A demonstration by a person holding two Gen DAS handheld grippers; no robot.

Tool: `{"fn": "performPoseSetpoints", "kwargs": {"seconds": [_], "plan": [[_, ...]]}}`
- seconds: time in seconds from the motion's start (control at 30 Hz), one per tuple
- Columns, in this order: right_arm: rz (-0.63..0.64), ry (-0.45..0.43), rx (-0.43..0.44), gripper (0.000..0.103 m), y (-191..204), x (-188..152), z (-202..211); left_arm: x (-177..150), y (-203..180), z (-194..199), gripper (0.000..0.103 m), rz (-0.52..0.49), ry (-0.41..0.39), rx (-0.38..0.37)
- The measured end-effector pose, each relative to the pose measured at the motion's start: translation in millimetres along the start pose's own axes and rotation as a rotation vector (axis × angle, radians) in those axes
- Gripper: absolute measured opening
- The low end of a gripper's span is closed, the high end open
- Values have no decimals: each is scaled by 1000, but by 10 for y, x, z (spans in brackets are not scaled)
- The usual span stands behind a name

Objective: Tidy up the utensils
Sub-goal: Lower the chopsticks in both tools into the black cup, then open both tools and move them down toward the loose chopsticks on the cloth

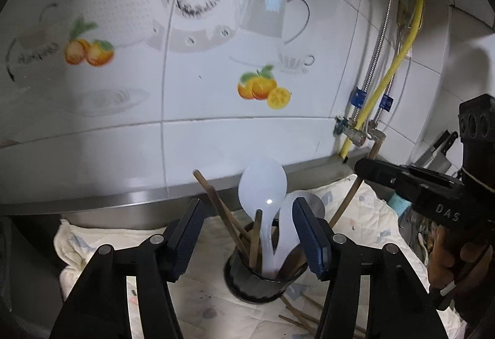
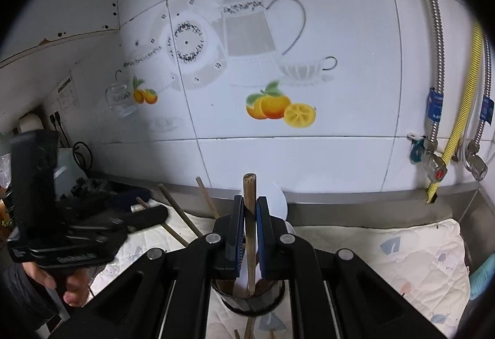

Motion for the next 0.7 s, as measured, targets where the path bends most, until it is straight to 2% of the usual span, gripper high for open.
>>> {"fn": "performPoseSetpoints", "kwargs": {"seconds": [0.07,0.2,0.23,0.5,0.7], "plan": [[-9,20,4,11,-17,-29,-16,7,18,45,63,8,-1,5],[-7,19,-1,37,-29,-46,22,-16,33,131,63,24,-1,14],[-3,14,-5,38,-31,-44,44,-30,28,152,63,25,0,13],[25,10,-7,38,-7,-117,283,-213,-42,271,63,18,32,29],[26,42,-8,39,-63,-349,443,-474,-167,340,64,20,69,52]]}}
Point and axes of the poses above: each gripper's, at about its wrist camera, not at the fingertips, and z roughly against the way its jaws point, y to its left, x to its top, the point moved 10 cm from there along -z, roughly the way its jaws point, and after that the axes turned 1 degree about -z, right-handed, at the moved point
